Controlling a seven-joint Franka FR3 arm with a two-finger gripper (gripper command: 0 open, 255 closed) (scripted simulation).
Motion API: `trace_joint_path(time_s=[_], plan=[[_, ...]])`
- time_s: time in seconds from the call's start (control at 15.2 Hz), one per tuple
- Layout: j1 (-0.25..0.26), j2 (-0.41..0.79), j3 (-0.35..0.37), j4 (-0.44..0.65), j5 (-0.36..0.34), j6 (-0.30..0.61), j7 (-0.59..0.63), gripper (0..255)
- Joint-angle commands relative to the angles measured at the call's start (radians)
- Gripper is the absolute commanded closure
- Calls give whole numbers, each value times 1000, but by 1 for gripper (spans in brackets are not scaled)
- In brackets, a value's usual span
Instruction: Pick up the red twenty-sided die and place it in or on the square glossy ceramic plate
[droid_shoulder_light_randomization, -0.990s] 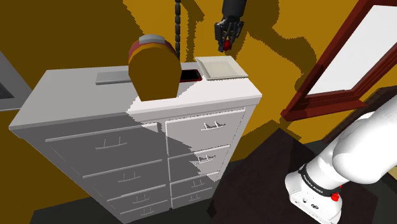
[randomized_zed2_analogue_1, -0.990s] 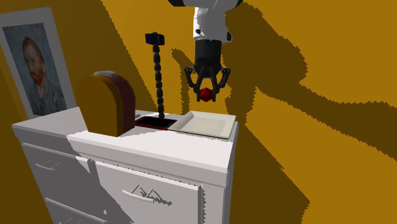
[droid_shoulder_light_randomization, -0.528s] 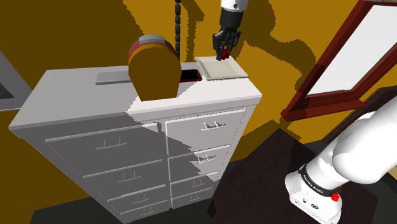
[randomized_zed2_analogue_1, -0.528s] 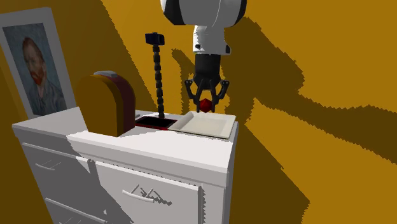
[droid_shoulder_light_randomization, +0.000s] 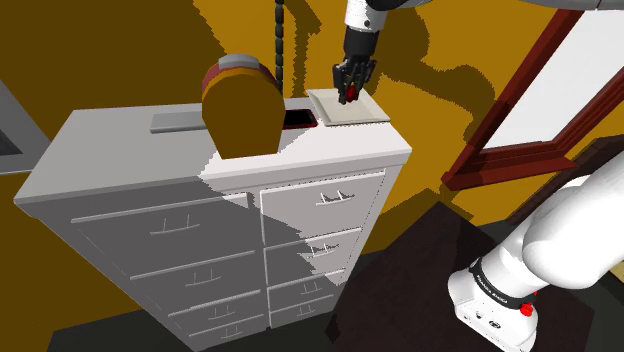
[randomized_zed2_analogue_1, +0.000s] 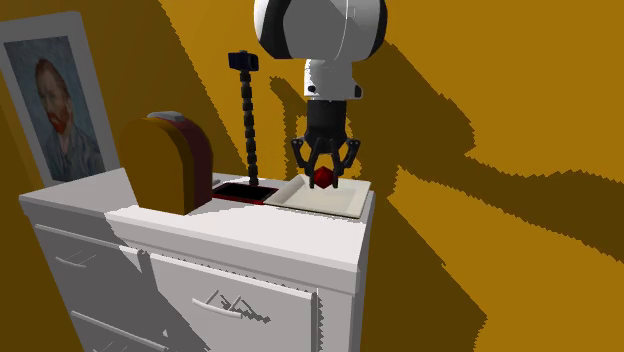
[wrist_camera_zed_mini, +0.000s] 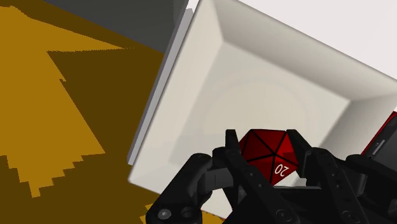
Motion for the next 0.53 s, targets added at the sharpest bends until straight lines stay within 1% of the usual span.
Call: trace_joint_path(time_s=[0.0,0.13,0.2,0.46], plan=[[0,0,0,-1,0,1,0,255],[0,0,0,-1,0,1,0,255],[0,0,0,-1,0,1,0,0],[0,0,0,-1,0,1,0,0]])
